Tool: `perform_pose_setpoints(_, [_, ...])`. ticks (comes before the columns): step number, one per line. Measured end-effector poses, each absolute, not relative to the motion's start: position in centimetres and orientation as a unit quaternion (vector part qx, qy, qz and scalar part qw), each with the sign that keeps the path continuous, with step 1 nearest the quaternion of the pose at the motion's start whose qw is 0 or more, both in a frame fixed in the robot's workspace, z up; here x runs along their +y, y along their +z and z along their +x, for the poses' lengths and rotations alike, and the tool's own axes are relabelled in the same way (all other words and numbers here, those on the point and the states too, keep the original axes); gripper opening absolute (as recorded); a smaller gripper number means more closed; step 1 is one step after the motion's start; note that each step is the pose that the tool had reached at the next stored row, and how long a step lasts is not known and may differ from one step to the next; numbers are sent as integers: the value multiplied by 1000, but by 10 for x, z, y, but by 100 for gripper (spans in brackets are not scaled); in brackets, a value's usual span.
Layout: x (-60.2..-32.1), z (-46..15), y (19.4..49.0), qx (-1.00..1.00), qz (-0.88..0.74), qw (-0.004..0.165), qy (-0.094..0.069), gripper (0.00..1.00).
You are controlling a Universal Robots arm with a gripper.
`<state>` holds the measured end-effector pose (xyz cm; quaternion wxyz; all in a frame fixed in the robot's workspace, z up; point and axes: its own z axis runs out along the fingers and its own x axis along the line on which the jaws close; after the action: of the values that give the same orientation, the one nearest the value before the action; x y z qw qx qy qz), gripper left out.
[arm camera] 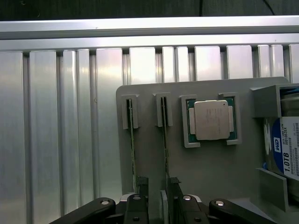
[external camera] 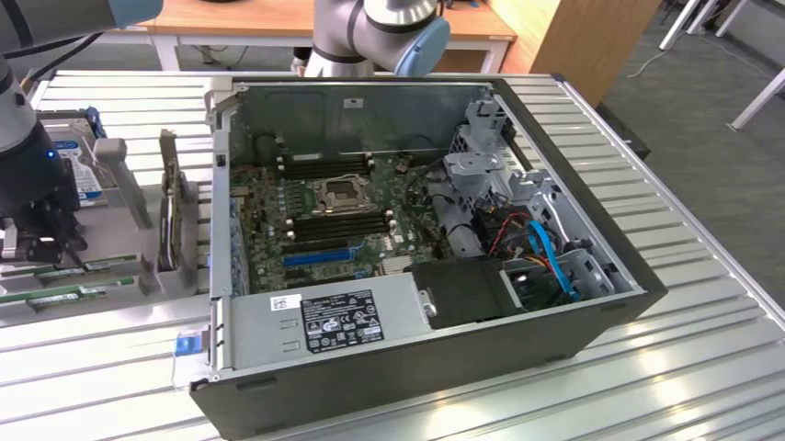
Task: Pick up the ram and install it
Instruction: 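Pick up the ram and move it above insertion slot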
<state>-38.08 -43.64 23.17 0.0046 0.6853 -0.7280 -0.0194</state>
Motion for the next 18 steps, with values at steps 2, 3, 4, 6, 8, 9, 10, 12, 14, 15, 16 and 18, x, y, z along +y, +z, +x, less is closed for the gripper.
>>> perform_pose_setpoints(2, [-437,-381,232,-728,685,5,-19,31])
perform_pose_setpoints(3, [-438,-381,232,-728,685,5,-19,31])
perform_pose_setpoints(4, [-439,-381,232,-728,685,5,-19,31])
perform_pose_setpoints(6, [-440,-381,232,-728,685,5,-19,31])
perform_pose_setpoints(8, [-442,-381,232,-728,685,5,-19,31])
perform_pose_setpoints(9, [-443,-381,232,-728,685,5,-19,31])
perform_pose_setpoints(10, [-445,-381,232,-728,685,5,-19,31])
perform_pose_setpoints(12, [-447,-381,232,-728,685,5,-19,31])
perform_pose_setpoints(14, [-449,-381,232,-728,685,5,-19,31])
perform_pose_setpoints(15, [-450,-381,232,-728,685,5,-19,31])
perform_pose_setpoints(16, [-450,-381,232,-728,685,5,-19,31])
perform_pose_setpoints(18, [-452,-381,232,-728,685,5,-19,31])
